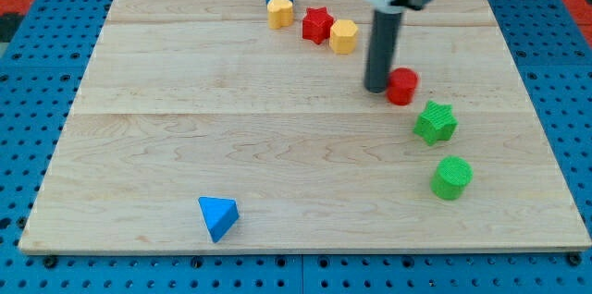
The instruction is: Separate the red star from the yellow hexagon
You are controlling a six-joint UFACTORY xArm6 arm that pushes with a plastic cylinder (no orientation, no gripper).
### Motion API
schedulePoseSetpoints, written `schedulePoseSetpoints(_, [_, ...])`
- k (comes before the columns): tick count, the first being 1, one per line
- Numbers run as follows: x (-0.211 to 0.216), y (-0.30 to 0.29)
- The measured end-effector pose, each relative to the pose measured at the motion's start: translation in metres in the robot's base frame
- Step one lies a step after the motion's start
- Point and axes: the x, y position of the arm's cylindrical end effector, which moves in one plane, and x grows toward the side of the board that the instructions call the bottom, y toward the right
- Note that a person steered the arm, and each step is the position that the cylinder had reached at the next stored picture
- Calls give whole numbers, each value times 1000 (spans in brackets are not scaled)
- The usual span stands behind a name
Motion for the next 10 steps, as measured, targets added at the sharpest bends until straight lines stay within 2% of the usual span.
schedulePoseSetpoints(2, [-2,1])
schedulePoseSetpoints(4, [-12,-118])
schedulePoseSetpoints(7, [-18,-218])
schedulePoseSetpoints(9, [-65,-200])
schedulePoseSetpoints(10, [-82,-127])
